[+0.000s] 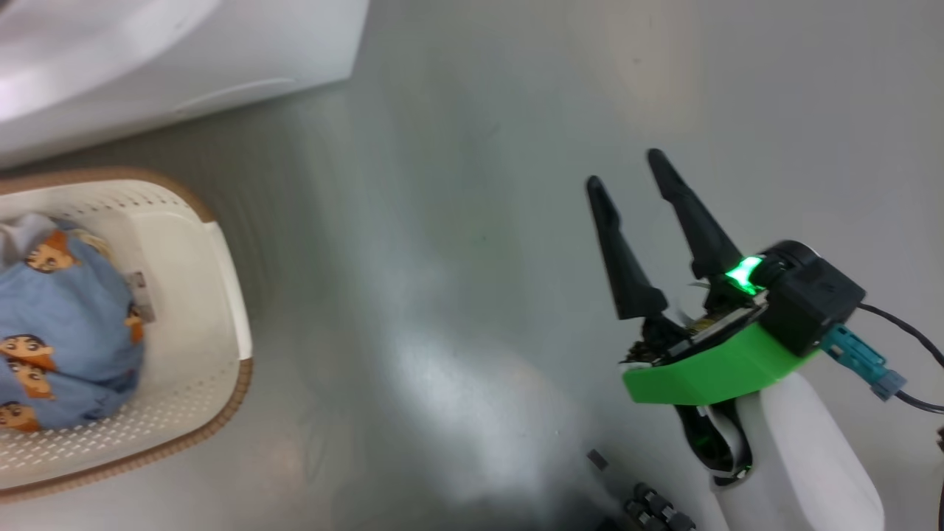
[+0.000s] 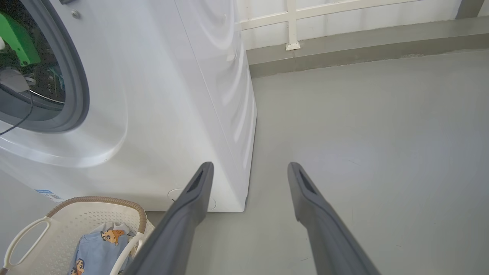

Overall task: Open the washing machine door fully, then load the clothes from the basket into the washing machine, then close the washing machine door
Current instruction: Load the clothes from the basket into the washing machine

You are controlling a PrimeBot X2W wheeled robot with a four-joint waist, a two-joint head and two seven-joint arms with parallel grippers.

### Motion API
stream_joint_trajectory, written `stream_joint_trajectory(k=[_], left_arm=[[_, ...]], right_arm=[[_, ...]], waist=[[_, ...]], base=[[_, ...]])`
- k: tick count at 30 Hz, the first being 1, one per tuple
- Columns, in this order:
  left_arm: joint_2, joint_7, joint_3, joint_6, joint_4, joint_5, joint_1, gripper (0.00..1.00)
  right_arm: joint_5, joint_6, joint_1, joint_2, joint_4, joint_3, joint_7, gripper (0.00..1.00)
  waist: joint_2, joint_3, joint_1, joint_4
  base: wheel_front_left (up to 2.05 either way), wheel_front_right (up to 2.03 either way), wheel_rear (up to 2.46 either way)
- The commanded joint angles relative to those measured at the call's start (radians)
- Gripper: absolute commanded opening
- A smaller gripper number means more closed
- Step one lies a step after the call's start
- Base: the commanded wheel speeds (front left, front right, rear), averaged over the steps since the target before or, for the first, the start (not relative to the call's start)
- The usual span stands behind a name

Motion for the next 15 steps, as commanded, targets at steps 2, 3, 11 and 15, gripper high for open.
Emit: stream_joint_trajectory(k=[2,3,11,15], left_arm=[[0.077,-0.04,0.034,0.019,-0.008,0.027,-0.056,0.0],[0.083,-0.054,0.032,0.02,-0.004,0.037,-0.069,0.0],[0.114,-0.223,0.031,0.012,0.06,0.094,-0.184,0.0],[0.101,-0.213,0.033,0.021,0.097,0.081,-0.191,0.0]], right_arm=[[0.015,0.006,-0.005,0.005,-0.026,0.05,-0.005,1.0],[0.019,0.006,-0.01,0.005,-0.026,0.061,-0.005,1.0],[0.039,0.006,-0.046,0.005,-0.018,0.131,-0.005,1.0],[0.045,0.006,-0.053,0.005,-0.019,0.137,-0.005,1.0]], waist=[[0.0,0.049,0.0,-0.034],[0.0,0.057,0.0,-0.039],[0.0,0.11,0.0,-0.07],[0.0,0.119,0.0,-0.076]], base=[[0.0,0.0,0.0],[0.0,0.0,0.0],[0.0,0.0,0.0],[0.0,0.0,0.0]])
